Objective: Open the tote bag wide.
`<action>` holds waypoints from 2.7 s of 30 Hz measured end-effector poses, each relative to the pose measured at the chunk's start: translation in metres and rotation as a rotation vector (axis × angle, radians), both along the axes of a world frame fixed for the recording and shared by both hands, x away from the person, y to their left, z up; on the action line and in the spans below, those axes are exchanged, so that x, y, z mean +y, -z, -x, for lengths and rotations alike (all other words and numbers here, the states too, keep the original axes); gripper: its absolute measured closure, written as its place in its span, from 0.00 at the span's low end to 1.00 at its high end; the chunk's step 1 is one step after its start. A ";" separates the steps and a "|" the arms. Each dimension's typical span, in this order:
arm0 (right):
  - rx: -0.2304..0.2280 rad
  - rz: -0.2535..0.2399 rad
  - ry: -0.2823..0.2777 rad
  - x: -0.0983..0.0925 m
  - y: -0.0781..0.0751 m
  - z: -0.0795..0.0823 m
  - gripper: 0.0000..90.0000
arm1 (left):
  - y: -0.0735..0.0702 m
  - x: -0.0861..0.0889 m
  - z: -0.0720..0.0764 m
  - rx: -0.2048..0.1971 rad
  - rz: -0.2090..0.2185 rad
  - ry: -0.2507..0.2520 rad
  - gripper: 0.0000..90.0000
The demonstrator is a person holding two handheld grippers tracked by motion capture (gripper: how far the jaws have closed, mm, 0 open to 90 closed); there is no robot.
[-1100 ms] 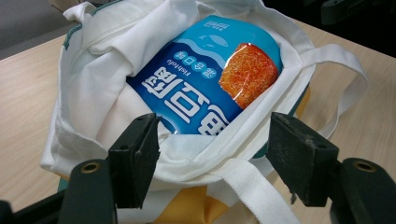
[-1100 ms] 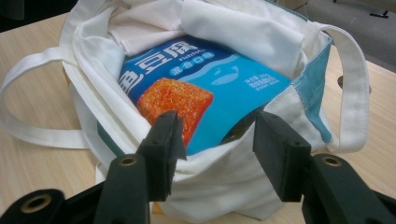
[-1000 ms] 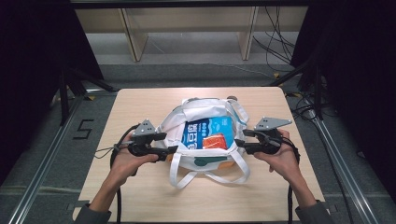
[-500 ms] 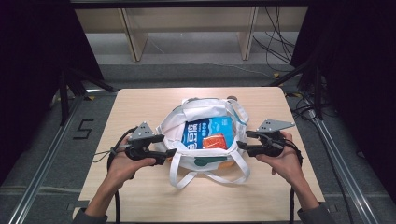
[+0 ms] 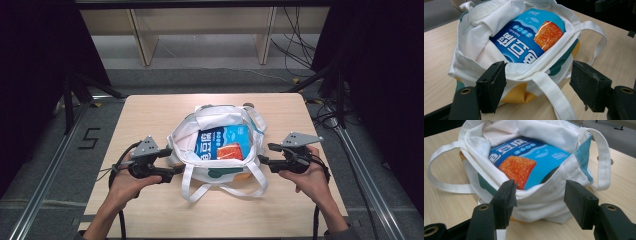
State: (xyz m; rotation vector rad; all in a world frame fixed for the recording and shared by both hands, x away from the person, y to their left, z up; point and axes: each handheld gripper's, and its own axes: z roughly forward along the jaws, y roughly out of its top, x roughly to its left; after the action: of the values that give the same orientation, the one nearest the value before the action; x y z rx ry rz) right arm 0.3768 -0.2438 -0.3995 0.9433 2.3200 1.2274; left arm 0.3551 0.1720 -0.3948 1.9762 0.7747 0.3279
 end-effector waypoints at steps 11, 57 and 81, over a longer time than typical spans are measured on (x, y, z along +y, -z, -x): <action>0.017 -0.003 0.007 -0.004 0.006 0.011 0.45 | 0.008 0.002 0.011 -0.010 -0.005 0.002 0.31; 0.057 -0.027 0.063 -0.021 0.046 0.057 0.38 | 0.055 0.013 0.044 0.042 0.034 -0.001 0.28; 0.049 0.019 0.035 -0.026 0.072 0.082 0.34 | 0.082 0.022 0.064 0.041 0.036 -0.027 0.26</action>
State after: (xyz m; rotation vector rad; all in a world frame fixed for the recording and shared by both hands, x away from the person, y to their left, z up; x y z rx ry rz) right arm 0.2949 -0.2695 -0.4716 1.0142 2.3382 1.1795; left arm 0.2908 0.1940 -0.4769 1.9458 0.8288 0.2882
